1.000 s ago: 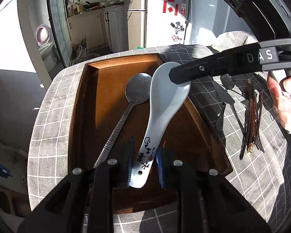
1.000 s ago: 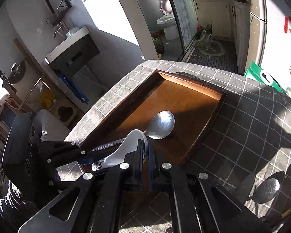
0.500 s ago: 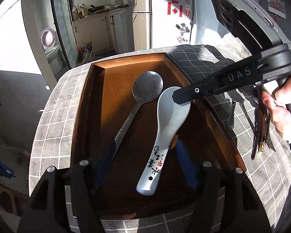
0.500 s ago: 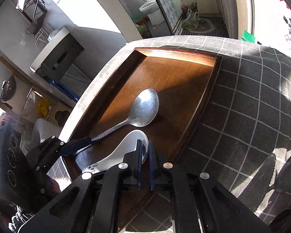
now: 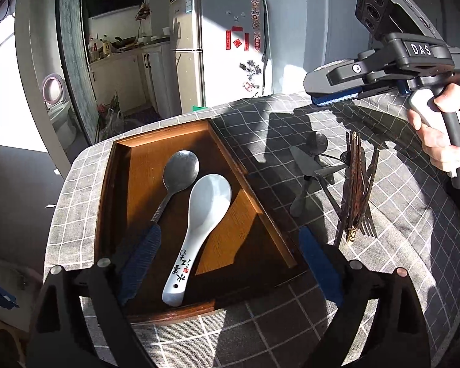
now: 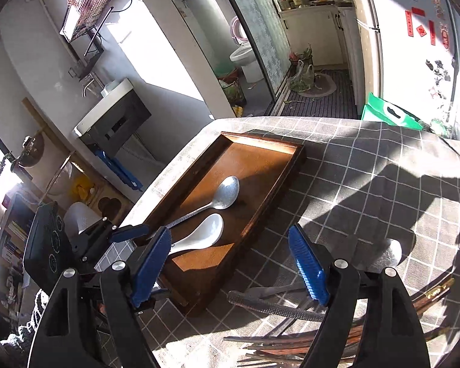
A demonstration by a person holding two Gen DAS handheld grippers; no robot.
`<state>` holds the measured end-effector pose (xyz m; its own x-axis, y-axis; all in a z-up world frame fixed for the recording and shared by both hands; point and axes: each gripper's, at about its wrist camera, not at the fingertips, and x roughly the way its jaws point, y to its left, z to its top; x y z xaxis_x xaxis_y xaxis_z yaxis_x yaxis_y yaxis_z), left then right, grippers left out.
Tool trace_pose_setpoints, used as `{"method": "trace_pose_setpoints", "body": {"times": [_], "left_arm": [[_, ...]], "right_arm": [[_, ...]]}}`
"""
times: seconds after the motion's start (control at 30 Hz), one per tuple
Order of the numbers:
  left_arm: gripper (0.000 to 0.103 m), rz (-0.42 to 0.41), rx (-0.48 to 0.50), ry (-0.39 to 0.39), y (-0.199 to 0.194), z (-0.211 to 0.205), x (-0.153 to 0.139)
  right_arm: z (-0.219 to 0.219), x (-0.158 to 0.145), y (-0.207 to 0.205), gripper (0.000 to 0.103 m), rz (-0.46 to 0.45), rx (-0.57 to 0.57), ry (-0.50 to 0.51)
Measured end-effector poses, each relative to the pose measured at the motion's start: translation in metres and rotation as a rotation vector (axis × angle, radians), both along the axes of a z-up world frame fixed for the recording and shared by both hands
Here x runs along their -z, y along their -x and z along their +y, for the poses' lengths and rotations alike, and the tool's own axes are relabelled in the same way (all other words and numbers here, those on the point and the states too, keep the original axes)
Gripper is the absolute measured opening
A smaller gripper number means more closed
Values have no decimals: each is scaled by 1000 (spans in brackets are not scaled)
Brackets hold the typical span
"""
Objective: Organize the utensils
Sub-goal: 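Grasp a brown chopstick from the pile with the right gripper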
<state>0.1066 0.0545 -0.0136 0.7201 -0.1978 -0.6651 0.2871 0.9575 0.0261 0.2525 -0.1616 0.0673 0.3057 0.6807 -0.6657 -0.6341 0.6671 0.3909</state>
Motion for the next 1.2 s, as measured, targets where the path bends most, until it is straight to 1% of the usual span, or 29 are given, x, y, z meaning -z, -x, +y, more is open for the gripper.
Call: {"method": "trace_pose_setpoints", "body": {"times": [0.07,0.13,0.17,0.2,0.27,0.3,0.33,0.43,0.5,0.57,0.63,0.73,0.87,0.97,1.2], "left_arm": [[94,2,44,-4,2,-15,3],[94,10,85,-4,3,-31,7],[94,17,109,-2,3,-39,10],[94,25,134,0,2,-48,12],[94,32,175,-12,3,-64,17],[93,40,194,-22,2,-72,19],[90,48,208,-31,1,-78,21],[82,77,229,-42,-5,-89,27],[74,102,223,-22,-13,-90,30],[69,129,196,13,-23,-85,33],[63,143,172,29,-30,-83,34],[57,154,172,8,-31,-82,36],[57,173,198,-9,-27,-80,36],[57,177,230,-55,-23,-86,41],[57,209,266,-23,-35,-97,44]], "right_arm": [[-36,-1,-2,82,-7,61,16],[-68,9,-7,82,13,118,31],[-81,16,-9,80,29,143,35],[-92,25,-11,69,49,161,37],[-107,42,-12,60,79,189,34],[-113,48,-10,58,86,198,26],[-117,54,-9,57,93,202,14],[-121,64,-4,57,93,189,-24],[-119,68,-1,57,92,177,-29],[-117,68,-1,57,88,165,-36],[-116,68,0,57,85,157,-53],[-115,66,1,57,81,146,-67],[-115,68,1,57,81,142,-72],[-117,72,-1,57,89,150,-72],[-115,77,1,57,99,156,-69]]}}
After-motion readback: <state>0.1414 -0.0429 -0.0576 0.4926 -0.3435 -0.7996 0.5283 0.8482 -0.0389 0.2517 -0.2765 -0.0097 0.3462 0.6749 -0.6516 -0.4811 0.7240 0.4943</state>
